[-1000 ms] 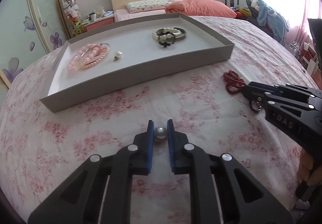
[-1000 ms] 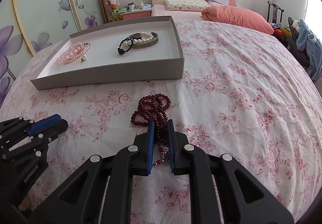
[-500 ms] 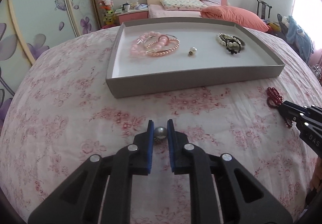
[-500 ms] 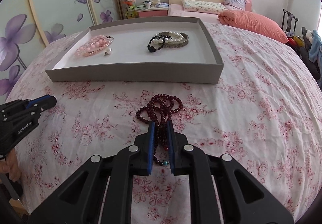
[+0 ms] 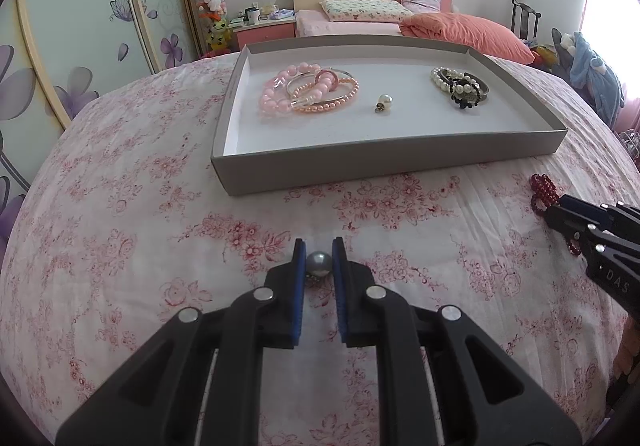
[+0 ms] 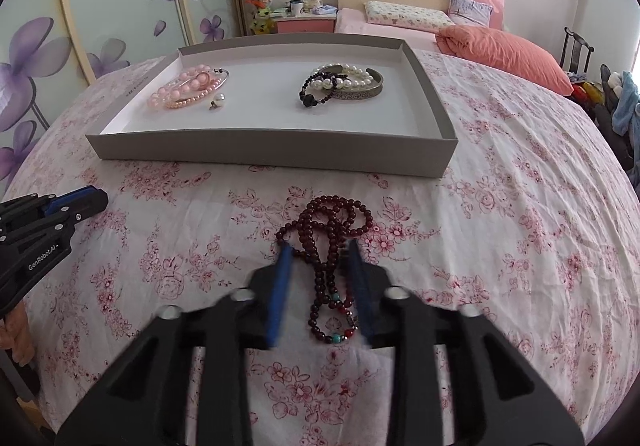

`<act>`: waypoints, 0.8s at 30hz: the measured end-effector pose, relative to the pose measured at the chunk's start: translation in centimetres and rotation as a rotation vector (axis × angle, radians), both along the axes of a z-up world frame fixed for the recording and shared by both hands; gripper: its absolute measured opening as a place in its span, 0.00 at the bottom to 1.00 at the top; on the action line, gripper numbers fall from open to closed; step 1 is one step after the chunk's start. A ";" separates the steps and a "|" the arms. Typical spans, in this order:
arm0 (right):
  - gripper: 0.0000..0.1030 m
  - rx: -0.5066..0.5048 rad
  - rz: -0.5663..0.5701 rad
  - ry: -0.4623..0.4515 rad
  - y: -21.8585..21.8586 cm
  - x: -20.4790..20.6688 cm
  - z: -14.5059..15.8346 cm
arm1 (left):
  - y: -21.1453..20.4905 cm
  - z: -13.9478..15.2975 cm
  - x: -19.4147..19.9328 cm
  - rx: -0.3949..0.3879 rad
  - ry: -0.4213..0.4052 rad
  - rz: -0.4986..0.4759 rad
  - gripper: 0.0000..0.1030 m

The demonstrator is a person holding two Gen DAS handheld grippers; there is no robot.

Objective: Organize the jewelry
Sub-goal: 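Lift the red bead necklace with the right gripper while the left gripper carries the pearl toward the tray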

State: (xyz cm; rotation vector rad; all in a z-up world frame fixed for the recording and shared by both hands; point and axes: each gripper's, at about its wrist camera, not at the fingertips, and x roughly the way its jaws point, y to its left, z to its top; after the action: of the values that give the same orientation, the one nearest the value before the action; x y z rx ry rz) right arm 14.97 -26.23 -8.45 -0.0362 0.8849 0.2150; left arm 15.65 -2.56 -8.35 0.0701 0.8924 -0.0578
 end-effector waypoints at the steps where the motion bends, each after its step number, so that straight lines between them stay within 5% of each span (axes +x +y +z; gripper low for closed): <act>1: 0.15 0.001 -0.001 0.000 0.0 0.0 0.0 | 0.0 0.0 0.0 0.000 0.000 0.000 0.14; 24: 0.13 0.013 -0.004 -0.001 -0.2 -0.3 0.1 | 0.0 0.0 0.0 -0.002 0.001 0.000 0.14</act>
State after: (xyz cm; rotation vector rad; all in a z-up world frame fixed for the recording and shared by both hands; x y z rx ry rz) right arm 14.68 -26.43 -8.37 -0.0225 0.8822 0.2166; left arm 15.64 -2.59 -8.32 0.0683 0.8931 -0.0590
